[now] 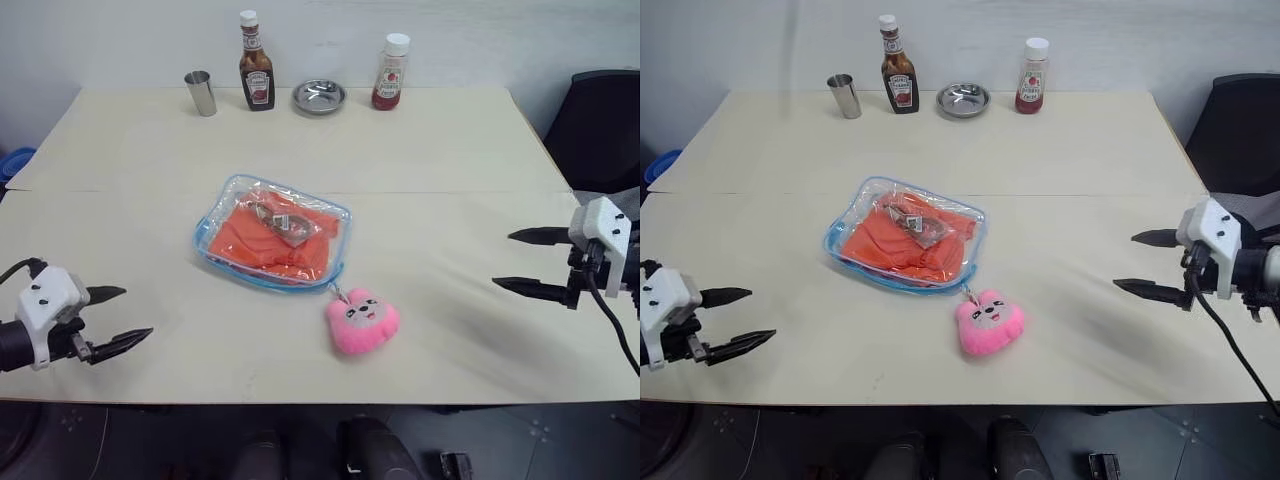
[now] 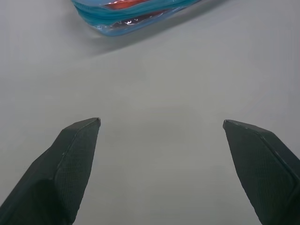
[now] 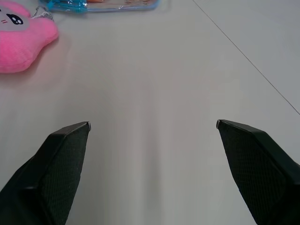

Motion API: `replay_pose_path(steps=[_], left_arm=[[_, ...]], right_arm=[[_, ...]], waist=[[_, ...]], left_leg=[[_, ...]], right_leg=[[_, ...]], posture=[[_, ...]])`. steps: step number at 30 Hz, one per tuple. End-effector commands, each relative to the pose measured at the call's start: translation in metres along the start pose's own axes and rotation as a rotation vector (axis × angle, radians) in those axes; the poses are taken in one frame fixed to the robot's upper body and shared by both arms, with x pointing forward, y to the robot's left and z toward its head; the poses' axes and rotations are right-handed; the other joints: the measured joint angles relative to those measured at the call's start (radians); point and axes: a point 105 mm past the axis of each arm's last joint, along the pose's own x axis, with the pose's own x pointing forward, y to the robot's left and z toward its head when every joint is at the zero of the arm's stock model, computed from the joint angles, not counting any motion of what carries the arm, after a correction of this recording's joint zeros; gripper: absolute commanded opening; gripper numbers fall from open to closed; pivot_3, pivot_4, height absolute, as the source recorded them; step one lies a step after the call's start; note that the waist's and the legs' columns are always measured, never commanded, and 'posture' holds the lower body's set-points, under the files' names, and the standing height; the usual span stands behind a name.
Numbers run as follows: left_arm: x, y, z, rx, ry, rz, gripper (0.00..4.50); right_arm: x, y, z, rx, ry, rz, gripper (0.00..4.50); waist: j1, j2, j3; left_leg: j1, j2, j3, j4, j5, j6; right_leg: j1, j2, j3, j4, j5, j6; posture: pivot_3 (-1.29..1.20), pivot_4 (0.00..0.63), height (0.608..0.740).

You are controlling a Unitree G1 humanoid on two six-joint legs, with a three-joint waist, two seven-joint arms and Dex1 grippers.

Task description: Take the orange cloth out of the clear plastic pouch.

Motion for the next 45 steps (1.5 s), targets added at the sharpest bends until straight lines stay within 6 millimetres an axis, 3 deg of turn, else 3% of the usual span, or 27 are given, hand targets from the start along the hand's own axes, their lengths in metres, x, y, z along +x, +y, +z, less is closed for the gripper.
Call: replay_pose_path(steps=[1,17,37,40,45], left_arm=[[-0.003,-0.004,0.003,0.033,-0.006,-0.005,4.46],[0.009,0.001,0.004,0.016,-0.015,0.012,4.46],[0.023,-0.002,0.026,0.040,-0.107,-0.045,4.46],[0.033,-0.005,0.044,0.096,-0.148,-0.070,4.46],[0.075,-0.009,0.091,0.265,-0.228,-0.186,4.46]], right_arm=[[-0.005,-0.001,0.012,-0.030,-0.038,-0.018,4.50],[-0.002,0.001,0.009,-0.011,-0.049,-0.044,4.50],[-0.001,0.009,0.007,0.054,-0.076,-0.024,4.50],[0.004,0.016,0.013,0.024,-0.086,-0.018,4.50],[0.024,0.041,0.040,-0.037,-0.168,0.028,4.50]], waist=[[0.000,0.000,0.000],[0.001,0.000,0.000],[0.002,0.000,0.000],[0.003,0.000,0.000],[0.020,0.000,0.000]], left_leg=[[0.000,0.000,0.000,0.000,0.000,0.000],[0.000,0.000,0.000,0.001,0.000,0.000],[0.000,0.000,0.000,0.002,0.000,0.000],[0.000,0.000,0.000,0.003,0.000,0.000],[-0.001,0.000,-0.001,0.006,0.000,-0.001]], right_leg=[[0.000,0.000,0.000,0.000,0.000,0.000],[0.000,0.000,0.000,0.001,0.000,0.000],[0.000,0.000,0.000,0.002,0.000,0.000],[0.000,0.000,0.000,0.002,0.000,0.000],[0.001,0.000,0.000,0.005,0.000,0.000]], posture=[[0.00,0.150,0.740],[0.00,0.150,0.740],[0.00,0.150,0.740],[0.00,0.150,0.740],[0.00,0.150,0.740]])
